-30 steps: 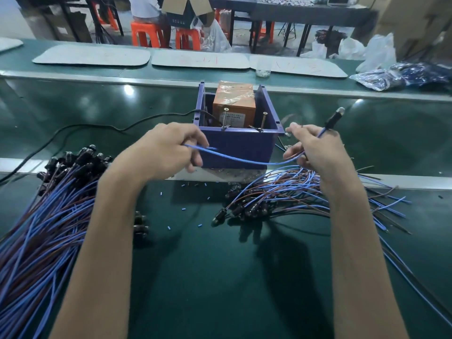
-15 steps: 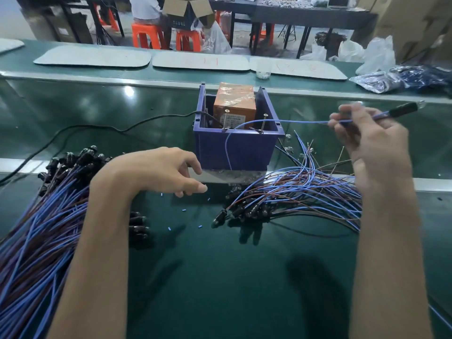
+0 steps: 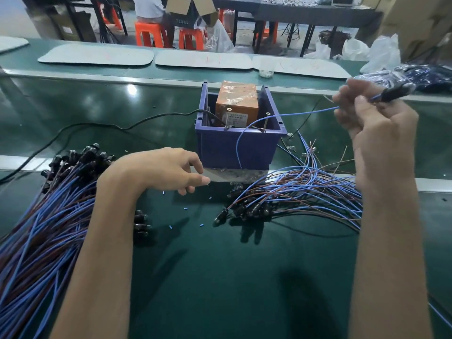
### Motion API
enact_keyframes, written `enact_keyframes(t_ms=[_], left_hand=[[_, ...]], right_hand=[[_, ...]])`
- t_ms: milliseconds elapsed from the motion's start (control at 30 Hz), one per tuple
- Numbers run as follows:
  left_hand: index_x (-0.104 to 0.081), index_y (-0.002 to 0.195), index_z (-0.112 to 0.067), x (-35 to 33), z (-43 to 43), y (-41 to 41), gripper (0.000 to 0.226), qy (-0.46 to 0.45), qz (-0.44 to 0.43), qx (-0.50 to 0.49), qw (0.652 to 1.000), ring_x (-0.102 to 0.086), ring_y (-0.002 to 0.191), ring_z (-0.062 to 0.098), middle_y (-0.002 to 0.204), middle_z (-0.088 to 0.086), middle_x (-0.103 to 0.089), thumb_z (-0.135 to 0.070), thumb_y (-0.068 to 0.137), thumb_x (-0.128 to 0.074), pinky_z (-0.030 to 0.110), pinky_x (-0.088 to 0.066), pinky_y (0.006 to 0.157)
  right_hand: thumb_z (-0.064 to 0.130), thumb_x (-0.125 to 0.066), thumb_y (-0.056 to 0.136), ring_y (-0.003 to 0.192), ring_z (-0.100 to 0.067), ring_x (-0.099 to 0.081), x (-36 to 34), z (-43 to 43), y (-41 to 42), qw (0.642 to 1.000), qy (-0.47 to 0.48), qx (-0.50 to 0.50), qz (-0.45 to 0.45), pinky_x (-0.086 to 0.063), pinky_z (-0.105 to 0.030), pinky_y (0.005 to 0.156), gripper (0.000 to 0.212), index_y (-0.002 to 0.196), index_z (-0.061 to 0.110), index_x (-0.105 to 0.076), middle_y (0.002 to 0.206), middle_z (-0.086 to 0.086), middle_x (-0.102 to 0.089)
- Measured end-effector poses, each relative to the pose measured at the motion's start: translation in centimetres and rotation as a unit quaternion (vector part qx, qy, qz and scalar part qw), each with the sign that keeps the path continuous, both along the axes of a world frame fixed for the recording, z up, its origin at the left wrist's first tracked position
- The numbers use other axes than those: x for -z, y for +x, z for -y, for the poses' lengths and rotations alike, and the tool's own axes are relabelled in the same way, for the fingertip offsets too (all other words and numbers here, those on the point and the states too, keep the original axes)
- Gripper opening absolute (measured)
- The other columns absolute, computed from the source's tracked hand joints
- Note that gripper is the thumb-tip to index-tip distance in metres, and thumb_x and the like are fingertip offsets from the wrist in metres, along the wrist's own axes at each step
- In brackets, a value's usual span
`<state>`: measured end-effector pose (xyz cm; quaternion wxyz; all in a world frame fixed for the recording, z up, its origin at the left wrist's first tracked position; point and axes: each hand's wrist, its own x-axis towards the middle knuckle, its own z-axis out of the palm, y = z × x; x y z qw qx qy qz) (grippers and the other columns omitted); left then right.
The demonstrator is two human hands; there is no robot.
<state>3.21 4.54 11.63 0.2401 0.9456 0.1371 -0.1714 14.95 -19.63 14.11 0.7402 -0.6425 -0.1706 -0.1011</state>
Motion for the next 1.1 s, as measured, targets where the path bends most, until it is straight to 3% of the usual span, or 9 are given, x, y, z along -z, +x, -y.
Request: enact_keyframes(t_ms=[200,300,400,500,633,733,800,1000,1100], left_hand=[[-0.058,0.104,-0.030,0.0,-0.9,-0.5,0.021,-0.002,0.004,-0.006,1.000,-0.064,0.069,-0.007,0.082,-0.015,-0.072,-0.046,0.092,-0.054,0.024,-0.047,0.078],[-0.059,0.103,-0.028,0.1,-1.7,-0.7,0.019,-0.015,0.017,-0.022,1.000,-0.066,0.069,-0.003,0.081,-0.014,-0.072,-0.043,0.092,-0.055,0.028,-0.049,0.084],[-0.060,0.102,-0.028,0.4,-2.5,-1.1,0.018,-0.023,0.018,-0.036,0.999,-0.068,0.073,0.000,0.080,-0.013,-0.073,-0.042,0.092,-0.057,0.028,-0.049,0.083],[-0.060,0.100,-0.028,0.7,-3.6,-1.4,0.018,-0.018,0.007,-0.053,0.998,-0.068,0.076,-0.001,0.078,-0.014,-0.073,-0.042,0.088,-0.063,0.030,-0.049,0.088],[-0.068,0.087,-0.026,1.7,-5.0,-1.8,0.024,0.018,-0.038,-0.080,0.996,-0.066,0.081,0.003,0.074,-0.013,-0.073,-0.042,0.073,-0.078,0.025,-0.046,0.076],[-0.071,0.080,-0.025,2.7,-5.8,-1.9,0.028,0.049,-0.095,-0.090,0.990,-0.066,0.081,0.005,0.075,-0.011,-0.074,-0.042,0.064,-0.085,0.026,-0.049,0.083],[-0.072,0.077,-0.027,3.3,-6.2,-1.9,0.028,0.065,-0.120,-0.094,0.986,-0.065,0.082,0.003,0.074,-0.014,-0.073,-0.044,0.060,-0.087,0.026,-0.049,0.087],[-0.070,0.080,-0.023,3.6,-6.8,-2.1,0.037,0.062,-0.144,-0.124,0.980,-0.067,0.080,0.007,0.074,-0.010,-0.074,-0.038,0.053,-0.091,0.026,-0.050,0.087],[-0.069,0.081,-0.022,3.6,-7.1,-2.3,0.039,0.071,-0.148,-0.134,0.977,-0.068,0.085,0.012,0.078,-0.008,-0.075,-0.034,0.052,-0.092,0.031,-0.050,0.092]], right_hand=[[0.001,-0.038,0.091,0.127,-0.010,-0.046,-1.4,0.6,-0.9,0.942,-0.193,0.063,0.267,-0.038,-0.026,0.107,0.041,0.129,0.009,-0.052,0.133,-0.002,-0.047],[-0.004,-0.035,0.089,0.126,-0.034,-0.045,-1.6,0.6,-1.1,0.907,-0.238,0.107,0.331,-0.037,-0.044,0.108,0.048,0.135,0.001,-0.047,0.135,-0.009,-0.038],[-0.009,-0.037,0.088,0.126,-0.023,-0.037,-1.6,0.4,-1.5,0.884,-0.288,0.144,0.339,-0.027,-0.021,0.109,0.048,0.133,0.001,-0.051,0.135,-0.015,-0.039],[-0.003,-0.041,0.091,0.123,-0.019,-0.035,-1.5,0.4,-1.6,0.873,-0.334,0.164,0.315,-0.023,-0.012,0.105,0.045,0.134,0.003,-0.052,0.137,-0.016,-0.042],[0.007,-0.052,0.095,0.110,-0.028,-0.054,-0.9,0.7,-0.7,0.855,-0.480,0.062,0.186,-0.038,-0.028,0.097,0.036,0.131,0.009,-0.057,0.127,-0.014,-0.057],[0.030,-0.055,0.096,0.086,-0.019,-0.060,0.3,0.2,-1.0,0.735,-0.667,-0.123,0.004,-0.043,-0.024,0.070,0.028,0.122,0.026,-0.065,0.105,-0.005,-0.069],[0.039,-0.056,0.095,0.109,-0.015,-0.058,1.6,-0.3,-0.8,0.673,-0.710,-0.205,-0.048,-0.041,-0.021,0.087,0.038,0.130,0.026,-0.059,0.121,0.003,-0.066],[0.044,-0.054,0.094,0.103,-0.009,-0.053,2.5,-0.5,0.3,0.739,-0.642,-0.200,-0.043,-0.035,-0.025,0.088,0.049,0.140,0.031,-0.045,0.108,0.015,-0.066],[0.047,-0.052,0.093,0.100,-0.008,-0.050,2.8,-0.2,0.5,0.744,-0.638,-0.197,-0.041,-0.033,-0.024,0.085,0.049,0.140,0.033,-0.045,0.102,0.018,-0.063]])
